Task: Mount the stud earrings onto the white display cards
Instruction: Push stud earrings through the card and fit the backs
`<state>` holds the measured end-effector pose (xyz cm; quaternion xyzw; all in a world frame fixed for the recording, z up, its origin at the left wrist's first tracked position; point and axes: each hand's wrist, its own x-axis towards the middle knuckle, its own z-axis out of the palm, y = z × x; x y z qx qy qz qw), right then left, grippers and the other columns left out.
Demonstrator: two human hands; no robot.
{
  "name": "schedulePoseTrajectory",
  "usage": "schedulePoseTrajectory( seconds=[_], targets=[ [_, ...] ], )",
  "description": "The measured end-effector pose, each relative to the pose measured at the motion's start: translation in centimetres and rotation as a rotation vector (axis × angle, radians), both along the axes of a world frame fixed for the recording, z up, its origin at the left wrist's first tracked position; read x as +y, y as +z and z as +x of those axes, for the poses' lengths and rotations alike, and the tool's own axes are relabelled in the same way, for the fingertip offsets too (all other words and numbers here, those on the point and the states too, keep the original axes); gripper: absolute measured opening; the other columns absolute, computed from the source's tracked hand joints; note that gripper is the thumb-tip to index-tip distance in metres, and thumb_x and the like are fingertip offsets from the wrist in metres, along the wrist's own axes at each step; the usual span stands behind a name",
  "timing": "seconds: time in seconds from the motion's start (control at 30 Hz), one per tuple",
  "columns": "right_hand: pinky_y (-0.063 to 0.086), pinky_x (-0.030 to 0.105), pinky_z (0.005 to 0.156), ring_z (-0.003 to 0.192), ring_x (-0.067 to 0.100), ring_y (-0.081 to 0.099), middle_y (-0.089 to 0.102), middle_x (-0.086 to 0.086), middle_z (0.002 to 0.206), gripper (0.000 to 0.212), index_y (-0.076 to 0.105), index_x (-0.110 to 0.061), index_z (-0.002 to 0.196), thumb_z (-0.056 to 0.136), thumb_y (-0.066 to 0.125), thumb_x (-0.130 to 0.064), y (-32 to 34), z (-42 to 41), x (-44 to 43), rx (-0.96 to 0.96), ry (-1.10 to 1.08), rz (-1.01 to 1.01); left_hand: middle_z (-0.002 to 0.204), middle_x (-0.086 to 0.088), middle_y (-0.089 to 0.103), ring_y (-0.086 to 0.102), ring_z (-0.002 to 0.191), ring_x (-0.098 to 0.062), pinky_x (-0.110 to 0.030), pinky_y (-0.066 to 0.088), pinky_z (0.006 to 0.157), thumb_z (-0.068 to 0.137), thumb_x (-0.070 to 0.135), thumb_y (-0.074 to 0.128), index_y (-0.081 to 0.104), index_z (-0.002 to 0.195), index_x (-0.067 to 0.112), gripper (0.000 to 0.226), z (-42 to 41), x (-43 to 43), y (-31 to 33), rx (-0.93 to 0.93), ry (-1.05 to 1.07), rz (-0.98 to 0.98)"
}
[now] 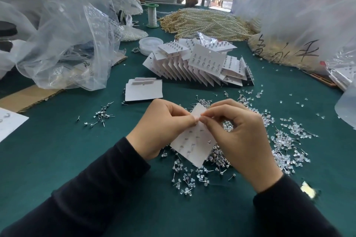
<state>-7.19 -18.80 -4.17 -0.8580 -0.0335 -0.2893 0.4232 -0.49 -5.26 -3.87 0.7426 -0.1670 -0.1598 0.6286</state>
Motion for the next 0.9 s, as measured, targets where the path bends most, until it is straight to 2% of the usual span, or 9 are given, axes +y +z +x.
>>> schedulePoseTrajectory(
  seconds=[0.17,0.3,0.47,0.7,0.77,0.9],
  targets=[
    [0.053,0.028,0.067,0.073,0.01,0.063,0.067,0.0,0.078,0.007,0.071,-0.007,0.077,0.074,0.073,-0.001,-0.2,-0.2,-0.2,0.032,0.033,0.066,0.068,-0.017,0.069,0.059,0.06,-0.014,-0.024,0.045,0.058,0.076,0.006,0.068,0.072,0.061,0.006,0.015,0.0,0.1,0.0,0.007,-0.012,0.026],
    [0.053,0.03,0.064,0.072,0.011,0.061,0.066,0.001,0.079,0.007,0.071,-0.007,0.076,0.074,0.073,-0.001,-0.5,-0.2,0.0,0.006,0.037,0.07,0.072,-0.023,0.068,0.057,0.062,-0.018,-0.03,0.044,0.062,0.078,0.009,0.067,0.071,0.064,0.003,0.016,-0.1,0.2,0.2,-0.05,-0.024,0.051],
    [0.053,0.024,0.064,0.072,0.007,0.061,0.066,-0.001,0.079,0.011,0.072,-0.009,0.077,0.073,0.074,0.001,-1.0,-0.1,0.2,-0.04,-0.003,0.103,0.08,-0.038,0.061,0.051,0.066,-0.024,-0.037,0.039,0.065,0.083,0.011,0.063,0.07,0.072,-0.003,0.019,-0.4,0.3,0.3,-0.081,-0.077,0.052],
    [0.053,0.025,0.065,0.073,0.01,0.062,0.066,-0.002,0.08,0.009,0.072,-0.011,0.078,0.074,0.074,-0.003,-1.1,-0.2,0.4,-0.008,0.001,0.135,0.079,-0.036,0.063,0.054,0.064,-0.028,-0.039,0.042,0.063,0.084,0.011,0.062,0.069,0.072,-0.005,0.021,-0.2,0.4,0.3,-0.037,-0.059,0.032],
    [0.053,0.027,0.064,0.072,0.011,0.062,0.066,-0.002,0.08,0.009,0.071,-0.011,0.079,0.074,0.073,-0.003,-1.0,-0.3,0.4,-0.012,0.001,0.117,0.075,-0.037,0.061,0.051,0.061,-0.025,-0.037,0.04,0.061,0.083,0.011,0.062,0.068,0.069,-0.006,0.023,-0.2,0.3,0.3,-0.046,-0.045,0.038],
    [0.053,0.029,0.063,0.07,0.013,0.063,0.066,0.0,0.078,0.012,0.069,-0.009,0.079,0.075,0.071,0.001,-0.8,-0.6,0.7,-0.041,-0.023,0.034,0.062,-0.028,0.059,0.048,0.056,-0.017,-0.029,0.038,0.055,0.081,0.014,0.065,0.068,0.063,-0.001,0.024,0.0,0.3,0.1,-0.126,-0.006,0.082]
  ],
)
